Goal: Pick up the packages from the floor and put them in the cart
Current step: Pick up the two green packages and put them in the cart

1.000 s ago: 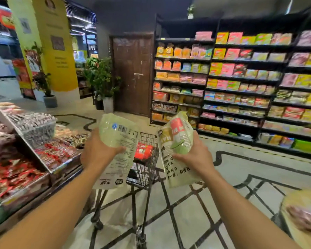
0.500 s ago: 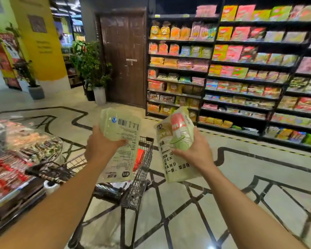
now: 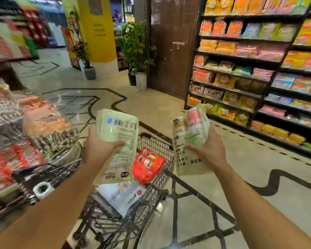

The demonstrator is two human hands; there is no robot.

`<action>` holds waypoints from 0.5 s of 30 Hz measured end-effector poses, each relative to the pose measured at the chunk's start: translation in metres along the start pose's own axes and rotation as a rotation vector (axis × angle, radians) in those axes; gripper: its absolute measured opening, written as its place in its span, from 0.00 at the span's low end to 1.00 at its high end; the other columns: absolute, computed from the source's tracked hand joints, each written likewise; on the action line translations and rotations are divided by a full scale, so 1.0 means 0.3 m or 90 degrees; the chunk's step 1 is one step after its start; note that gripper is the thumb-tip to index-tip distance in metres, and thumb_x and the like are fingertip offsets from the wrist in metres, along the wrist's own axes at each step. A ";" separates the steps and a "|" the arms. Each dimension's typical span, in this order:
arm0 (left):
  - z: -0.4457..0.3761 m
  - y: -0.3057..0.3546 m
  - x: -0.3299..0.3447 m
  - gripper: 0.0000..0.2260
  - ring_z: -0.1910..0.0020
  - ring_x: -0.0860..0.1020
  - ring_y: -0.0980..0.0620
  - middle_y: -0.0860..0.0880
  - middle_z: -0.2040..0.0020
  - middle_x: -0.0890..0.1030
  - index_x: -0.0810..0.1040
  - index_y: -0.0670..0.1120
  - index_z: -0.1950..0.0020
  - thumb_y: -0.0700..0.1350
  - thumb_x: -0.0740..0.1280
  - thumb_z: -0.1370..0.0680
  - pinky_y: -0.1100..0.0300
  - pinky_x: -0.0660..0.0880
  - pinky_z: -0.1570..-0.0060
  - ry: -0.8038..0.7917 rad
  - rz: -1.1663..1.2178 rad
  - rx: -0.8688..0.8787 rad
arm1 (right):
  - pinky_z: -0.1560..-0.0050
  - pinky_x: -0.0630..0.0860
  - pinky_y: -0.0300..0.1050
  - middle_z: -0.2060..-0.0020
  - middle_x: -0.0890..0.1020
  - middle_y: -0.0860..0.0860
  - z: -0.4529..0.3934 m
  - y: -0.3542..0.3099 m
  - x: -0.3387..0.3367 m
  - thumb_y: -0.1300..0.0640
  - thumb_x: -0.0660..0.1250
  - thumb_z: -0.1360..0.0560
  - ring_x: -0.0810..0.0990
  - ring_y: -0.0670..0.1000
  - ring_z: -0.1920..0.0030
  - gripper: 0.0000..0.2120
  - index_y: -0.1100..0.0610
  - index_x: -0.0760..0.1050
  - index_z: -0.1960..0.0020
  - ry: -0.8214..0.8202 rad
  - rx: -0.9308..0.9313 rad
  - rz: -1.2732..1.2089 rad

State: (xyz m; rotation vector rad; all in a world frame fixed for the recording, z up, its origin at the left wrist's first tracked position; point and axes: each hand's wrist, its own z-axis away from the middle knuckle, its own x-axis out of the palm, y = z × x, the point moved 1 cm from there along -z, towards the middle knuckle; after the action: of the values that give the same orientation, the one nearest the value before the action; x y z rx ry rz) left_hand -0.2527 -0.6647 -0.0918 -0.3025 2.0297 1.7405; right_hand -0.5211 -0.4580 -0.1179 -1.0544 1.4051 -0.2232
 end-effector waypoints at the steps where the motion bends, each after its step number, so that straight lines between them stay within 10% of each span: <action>1: -0.035 -0.010 0.018 0.39 0.50 0.78 0.47 0.53 0.48 0.80 0.72 0.51 0.35 0.50 0.87 0.40 0.55 0.70 0.54 0.015 0.007 -0.009 | 0.51 0.85 0.57 0.42 0.79 0.52 -0.058 0.009 0.033 0.38 0.84 0.42 0.83 0.52 0.49 0.59 0.49 0.59 0.19 -0.015 -0.003 -0.004; 6: -0.221 -0.099 0.141 0.35 0.50 0.78 0.48 0.52 0.48 0.80 0.74 0.48 0.39 0.48 0.87 0.41 0.61 0.68 0.64 0.069 -0.002 -0.058 | 0.52 0.85 0.58 0.42 0.80 0.50 -0.345 0.044 0.244 0.28 0.76 0.51 0.84 0.53 0.50 0.64 0.47 0.59 0.20 -0.106 -0.025 -0.019; 15: -0.524 -0.367 0.495 0.45 0.41 0.80 0.40 0.44 0.40 0.83 0.72 0.48 0.32 0.53 0.88 0.45 0.47 0.78 0.44 0.085 -0.029 -0.241 | 0.51 0.85 0.59 0.44 0.81 0.47 -0.711 0.081 0.697 0.33 0.80 0.48 0.84 0.52 0.49 0.51 0.43 0.66 0.29 -0.287 -0.046 0.031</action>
State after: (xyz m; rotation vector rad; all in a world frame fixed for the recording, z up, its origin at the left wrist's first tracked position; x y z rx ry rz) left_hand -0.3641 -0.8202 -0.2412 -0.5926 1.7519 2.1193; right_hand -0.6697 -0.6875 -0.2405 -1.0508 1.0345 0.0988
